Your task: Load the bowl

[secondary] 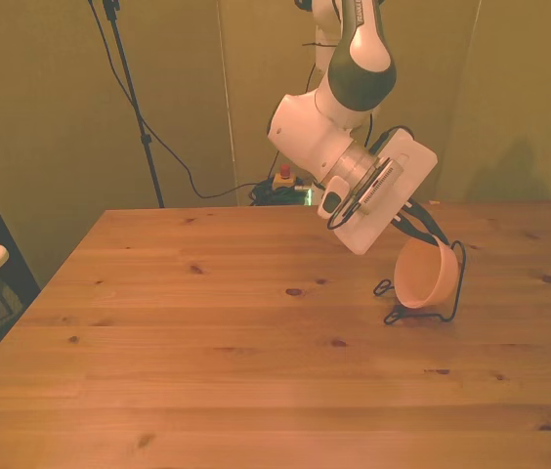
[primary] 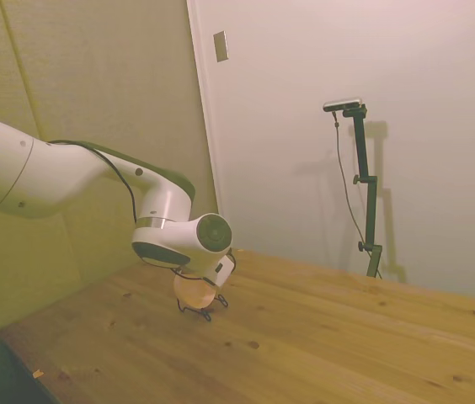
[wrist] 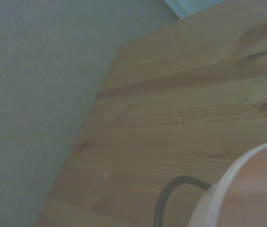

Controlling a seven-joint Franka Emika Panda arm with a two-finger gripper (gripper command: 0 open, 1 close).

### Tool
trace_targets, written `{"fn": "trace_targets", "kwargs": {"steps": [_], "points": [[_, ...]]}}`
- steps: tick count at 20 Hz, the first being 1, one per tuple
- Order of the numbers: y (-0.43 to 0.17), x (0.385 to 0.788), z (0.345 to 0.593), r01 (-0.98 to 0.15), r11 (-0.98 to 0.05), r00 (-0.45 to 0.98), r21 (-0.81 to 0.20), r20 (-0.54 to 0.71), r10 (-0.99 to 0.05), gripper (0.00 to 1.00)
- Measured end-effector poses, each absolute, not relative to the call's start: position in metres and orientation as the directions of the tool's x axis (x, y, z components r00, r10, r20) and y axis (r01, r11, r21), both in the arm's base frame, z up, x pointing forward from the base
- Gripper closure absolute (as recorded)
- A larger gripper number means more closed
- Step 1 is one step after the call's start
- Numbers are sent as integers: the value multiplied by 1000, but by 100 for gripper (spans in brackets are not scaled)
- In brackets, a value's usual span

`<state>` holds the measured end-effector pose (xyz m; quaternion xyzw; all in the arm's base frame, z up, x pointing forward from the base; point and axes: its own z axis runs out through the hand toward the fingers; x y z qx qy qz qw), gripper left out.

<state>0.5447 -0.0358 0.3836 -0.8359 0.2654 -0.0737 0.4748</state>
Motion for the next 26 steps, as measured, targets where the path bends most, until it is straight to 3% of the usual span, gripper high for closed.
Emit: {"fn": "trace_targets", "kwargs": {"steps": [5, 6, 26], "points": [[-36, 546, 380, -380, -391, 842, -838, -138, -522, 100], [-37, 546, 380, -381, -388, 841, -839, -140, -523, 0], [-38, 554, 382, -373, -377, 848, -848, -147, -510, 0]]}}
